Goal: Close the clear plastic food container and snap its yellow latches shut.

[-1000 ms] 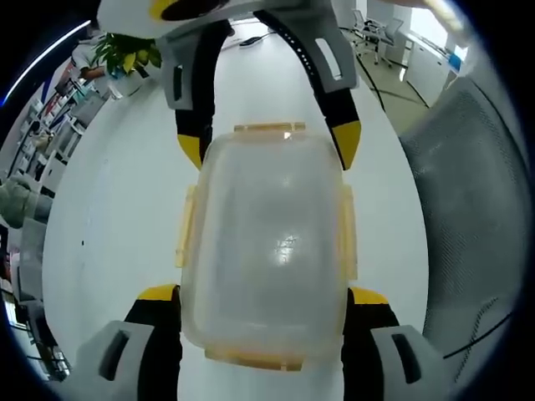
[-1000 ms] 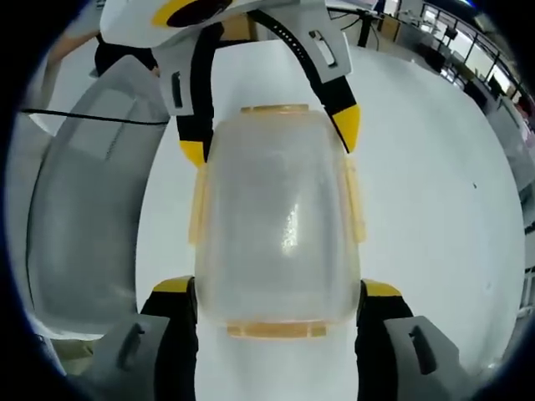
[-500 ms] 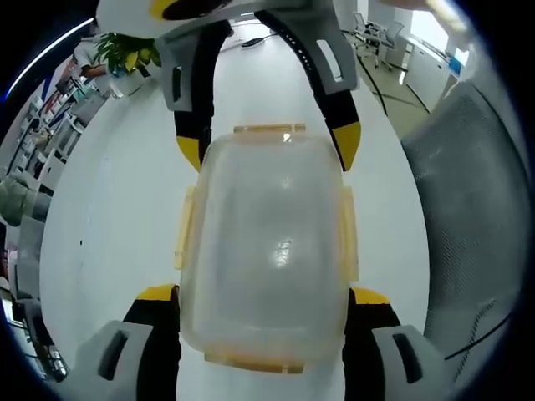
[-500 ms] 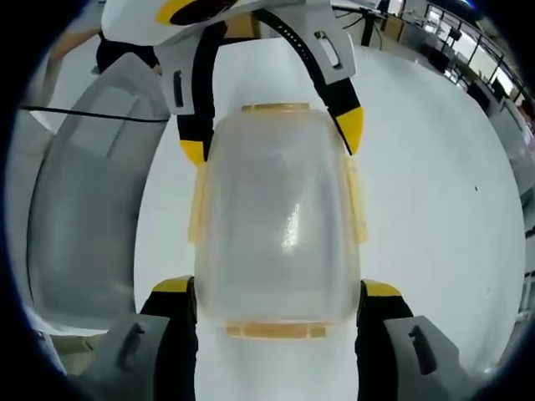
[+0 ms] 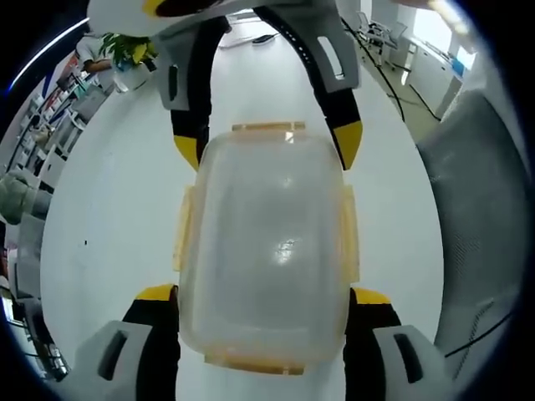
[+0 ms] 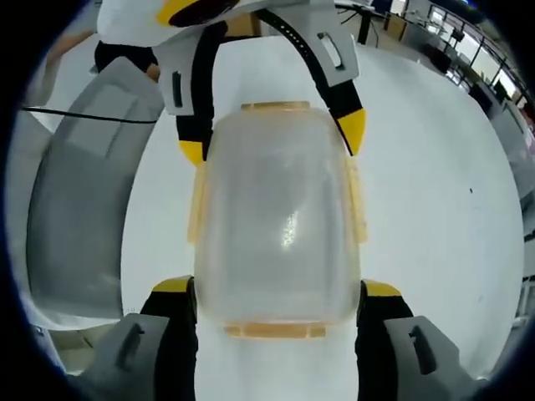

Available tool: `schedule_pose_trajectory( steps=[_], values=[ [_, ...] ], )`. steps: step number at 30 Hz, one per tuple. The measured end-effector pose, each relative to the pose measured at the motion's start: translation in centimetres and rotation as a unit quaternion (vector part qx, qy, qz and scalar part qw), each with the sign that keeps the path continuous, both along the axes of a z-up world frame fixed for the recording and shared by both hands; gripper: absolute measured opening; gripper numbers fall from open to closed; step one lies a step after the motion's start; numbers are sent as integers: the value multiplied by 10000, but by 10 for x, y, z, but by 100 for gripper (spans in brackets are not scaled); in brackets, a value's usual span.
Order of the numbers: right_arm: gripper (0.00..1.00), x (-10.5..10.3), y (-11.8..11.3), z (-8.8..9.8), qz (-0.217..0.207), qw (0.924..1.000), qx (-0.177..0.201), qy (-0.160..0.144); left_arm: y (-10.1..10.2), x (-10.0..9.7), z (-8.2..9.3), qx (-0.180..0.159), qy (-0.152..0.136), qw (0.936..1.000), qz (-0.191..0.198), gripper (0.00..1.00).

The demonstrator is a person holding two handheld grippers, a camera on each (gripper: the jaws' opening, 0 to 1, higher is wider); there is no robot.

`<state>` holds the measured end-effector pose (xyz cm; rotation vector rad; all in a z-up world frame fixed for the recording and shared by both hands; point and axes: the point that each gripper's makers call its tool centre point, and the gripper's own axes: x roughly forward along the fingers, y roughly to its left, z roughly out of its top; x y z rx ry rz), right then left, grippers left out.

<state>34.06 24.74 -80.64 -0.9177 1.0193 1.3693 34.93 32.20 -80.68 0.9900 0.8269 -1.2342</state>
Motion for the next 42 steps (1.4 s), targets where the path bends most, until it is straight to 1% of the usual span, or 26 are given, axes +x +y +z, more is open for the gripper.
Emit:
schedule_pose_trajectory(
  steps=[9,14,20,23,34,35,38,42],
  values=[
    [75,27,-3,1,-46,10000,3,9,-3,26,1,-36,-2,10000,-17,78],
    [75,39,-2,0,-44,10000,-37,40,-3,39,0,6,-15,10000,-42,78],
    [76,51,-2,-1,-59,9999,22,112,-4,51,0,-69,-14,10000,-66,79],
    [76,56,-2,-2,-64,9999,17,120,-5,57,-1,-52,-22,10000,-69,79],
    [77,61,-4,-2,-103,9997,61,194,-6,64,-4,20,-78,9999,-104,81],
    [77,61,-4,-2,-106,9997,65,193,-7,65,-6,35,-115,9999,-107,82],
    [77,60,-4,-2,-110,9998,59,161,-9,66,-6,32,-88,10000,-25,83],
    [77,61,-4,-2,-90,9998,104,115,-8,65,-10,117,-188,9997,-129,85]
  ],
)
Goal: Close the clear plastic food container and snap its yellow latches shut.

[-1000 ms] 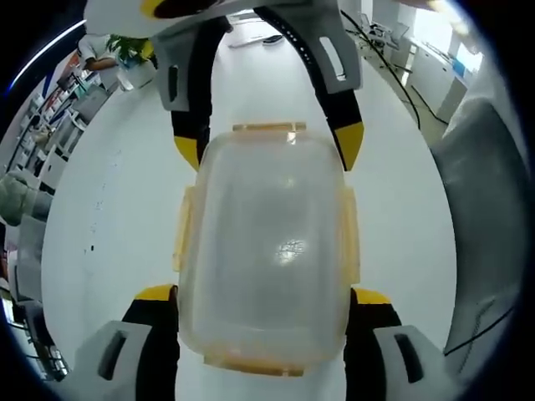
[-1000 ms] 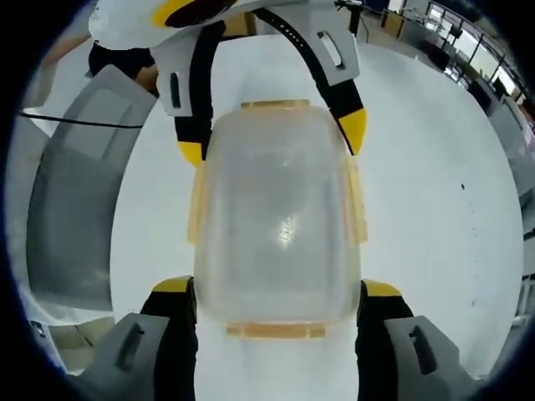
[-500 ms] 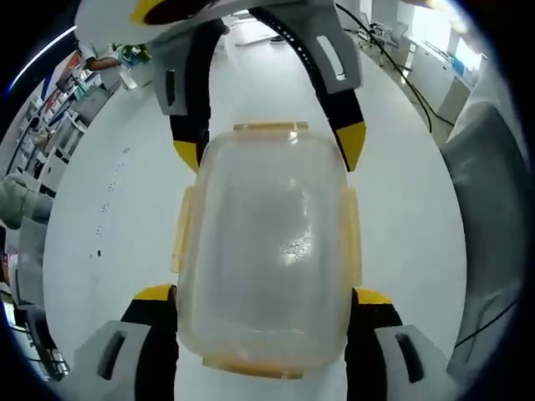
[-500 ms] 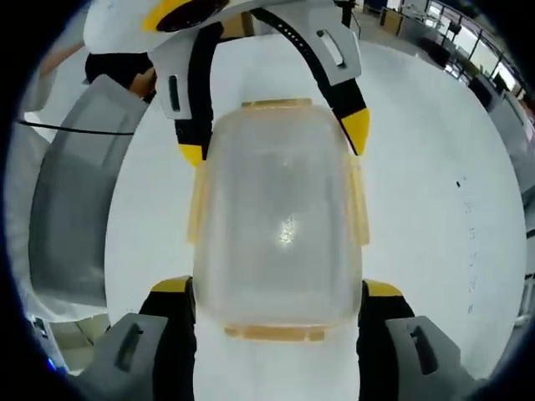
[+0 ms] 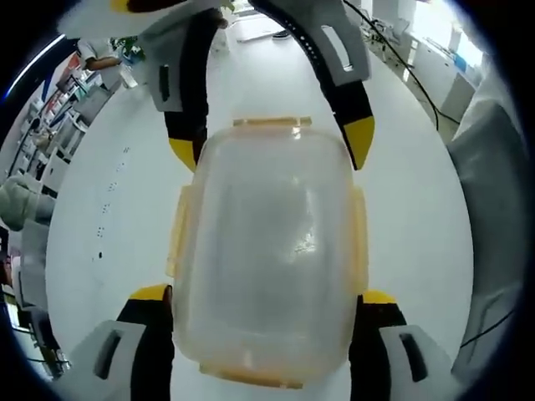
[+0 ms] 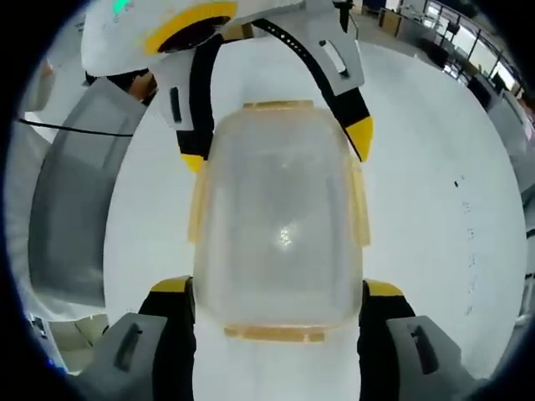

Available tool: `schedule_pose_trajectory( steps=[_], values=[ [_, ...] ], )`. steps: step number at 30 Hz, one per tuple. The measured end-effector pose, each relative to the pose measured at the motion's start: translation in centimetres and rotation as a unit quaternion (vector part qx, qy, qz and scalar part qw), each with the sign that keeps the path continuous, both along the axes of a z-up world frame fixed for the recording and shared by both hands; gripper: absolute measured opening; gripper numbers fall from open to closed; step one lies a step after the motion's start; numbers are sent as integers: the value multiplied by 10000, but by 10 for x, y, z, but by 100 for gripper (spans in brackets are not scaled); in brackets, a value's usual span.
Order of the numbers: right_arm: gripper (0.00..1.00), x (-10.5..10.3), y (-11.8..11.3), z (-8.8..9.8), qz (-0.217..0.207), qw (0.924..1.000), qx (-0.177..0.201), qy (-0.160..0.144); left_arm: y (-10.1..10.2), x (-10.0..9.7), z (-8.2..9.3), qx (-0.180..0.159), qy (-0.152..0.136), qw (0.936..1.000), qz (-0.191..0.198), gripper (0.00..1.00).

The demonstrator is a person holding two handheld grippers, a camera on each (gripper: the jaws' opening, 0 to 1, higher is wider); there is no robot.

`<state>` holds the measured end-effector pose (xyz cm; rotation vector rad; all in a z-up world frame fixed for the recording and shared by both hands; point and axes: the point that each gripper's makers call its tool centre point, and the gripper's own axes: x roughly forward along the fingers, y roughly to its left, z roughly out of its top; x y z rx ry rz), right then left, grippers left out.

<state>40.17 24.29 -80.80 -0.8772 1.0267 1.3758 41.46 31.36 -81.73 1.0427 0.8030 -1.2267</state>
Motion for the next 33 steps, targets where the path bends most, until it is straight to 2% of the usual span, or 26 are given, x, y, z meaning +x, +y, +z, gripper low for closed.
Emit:
schedule_pose_trajectory(
  steps=[10,15,17,20,24,26,33],
  values=[
    [78,1,1,-1,56,9999,58,-95,-1,3,-1,-35,-100,9999,-29,86],
    [77,2,-4,1,138,9996,-11,-263,3,1,0,71,-129,9999,-67,85],
    [81,5,-8,3,133,9993,-39,-351,5,1,0,77,-134,9999,-29,85],
    [93,6,-9,8,91,9992,11,-398,8,-2,3,102,-86,9999,-11,88],
    [94,1,-7,15,65,9991,51,-427,8,-2,12,25,-156,9999,71,91],
    [98,0,-6,19,-4,9988,61,-477,11,0,16,43,-151,9993,332,99],
    [99,-6,-2,40,-104,9970,254,-723,17,-4,37,-99,-322,9985,430,99]
  ],
)
